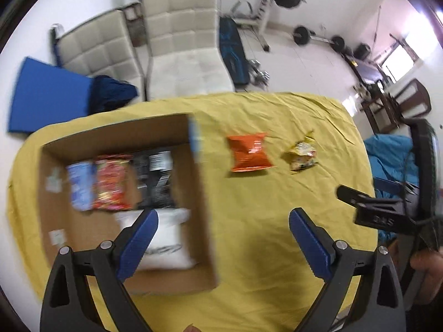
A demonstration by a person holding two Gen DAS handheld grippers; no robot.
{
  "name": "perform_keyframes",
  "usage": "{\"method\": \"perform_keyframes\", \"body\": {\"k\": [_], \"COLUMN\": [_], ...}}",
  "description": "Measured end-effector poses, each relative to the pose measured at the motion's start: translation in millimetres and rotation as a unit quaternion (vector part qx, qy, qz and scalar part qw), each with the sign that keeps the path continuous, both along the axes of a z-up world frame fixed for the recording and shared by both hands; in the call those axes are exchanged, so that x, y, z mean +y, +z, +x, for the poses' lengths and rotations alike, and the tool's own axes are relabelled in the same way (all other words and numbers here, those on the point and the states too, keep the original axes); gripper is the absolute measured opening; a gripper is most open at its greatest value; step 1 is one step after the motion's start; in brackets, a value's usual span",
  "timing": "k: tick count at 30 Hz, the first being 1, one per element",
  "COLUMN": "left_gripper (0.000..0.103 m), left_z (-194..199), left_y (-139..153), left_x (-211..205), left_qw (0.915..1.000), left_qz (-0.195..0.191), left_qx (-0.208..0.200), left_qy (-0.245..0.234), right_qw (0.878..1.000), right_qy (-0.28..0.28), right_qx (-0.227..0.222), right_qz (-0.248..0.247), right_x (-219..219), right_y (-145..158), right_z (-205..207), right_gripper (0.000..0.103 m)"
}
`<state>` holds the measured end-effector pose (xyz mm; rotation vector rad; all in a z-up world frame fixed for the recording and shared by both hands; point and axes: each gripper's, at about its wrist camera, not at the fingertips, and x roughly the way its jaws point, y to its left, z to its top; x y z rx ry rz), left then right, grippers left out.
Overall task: Organize snacks
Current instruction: 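Move both tools away from the box toward the orange and yellow bags, then grasp the orange snack bag with left tool while right tool grasps the yellow GUOBA bag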
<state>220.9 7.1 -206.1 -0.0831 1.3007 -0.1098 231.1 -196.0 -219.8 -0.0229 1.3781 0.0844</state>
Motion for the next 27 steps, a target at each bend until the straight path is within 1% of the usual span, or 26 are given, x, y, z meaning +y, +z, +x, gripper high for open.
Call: {"method": "perform_keyframes", "body": {"k": [2,5,7,9,11,14,15,16,17,18,19,21,25,27], "left_gripper": [0.097,0.097,0.097,0.097,0.097,0.097,0.097,0.097,0.097,0.097,0.097,0.097,0.097,0.097], "left_z": [24,55,79,92,102,110,112,113,114,115,116,118,130,139], "left_y": [-18,-42,-61,-74,-87,-96,-99,-101,-104,-106,-109,-113,-122,-131], "left_x": [-24,-42,-51,-55,-56,-55,-55,-54,-54,-54,-54,-56,-63,-68], "left_qw": [0.9998,0.9990,0.9976,0.9965,0.9950,0.9937,0.9933,0.9929,0.9924,0.9921,0.9921,0.9919,0.9913,0.9897], "left_qz": [0.006,0.010,0.016,0.027,0.045,0.063,0.066,0.067,0.070,0.071,0.069,0.063,0.051,0.052], "left_qx": [0.018,0.043,0.065,0.077,0.087,0.090,0.092,0.094,0.097,0.098,0.099,0.104,0.117,0.130], "left_qy": [-0.002,0.004,0.013,0.019,0.022,0.024,0.025,0.026,0.030,0.033,0.035,0.038,0.031,0.029], "right_qw": [1.000,0.999,0.998,0.997,0.997,0.996,0.995,0.994,0.993,0.993,0.992,0.992,0.990,0.988], "right_qy": [-0.004,-0.007,-0.007,0.000,0.010,0.031,0.040,0.047,0.053,0.055,0.053,0.034,-0.001,-0.014], "right_qx": [0.018,0.040,0.051,0.057,0.064,0.073,0.079,0.087,0.095,0.101,0.110,0.115,0.131,0.142], "right_qz": [0.004,0.021,0.032,0.042,0.043,0.044,0.046,0.044,0.042,0.038,0.030,0.047,0.057,0.060], "right_x": [-24,-45,-49,-48,-47,-39,-36,-33,-31,-30,-31,-40,-66,-80], "right_y": [-24,-56,-75,-91,-108,-124,-130,-138,-144,-148,-153,-154,-144,-138], "right_z": [23,50,65,79,93,106,110,113,115,116,118,119,118,117], "right_gripper": [0.103,0.103,0.103,0.103,0.103,0.101,0.093,0.074,0.063,0.054,0.054,0.051,0.044,0.044]}}
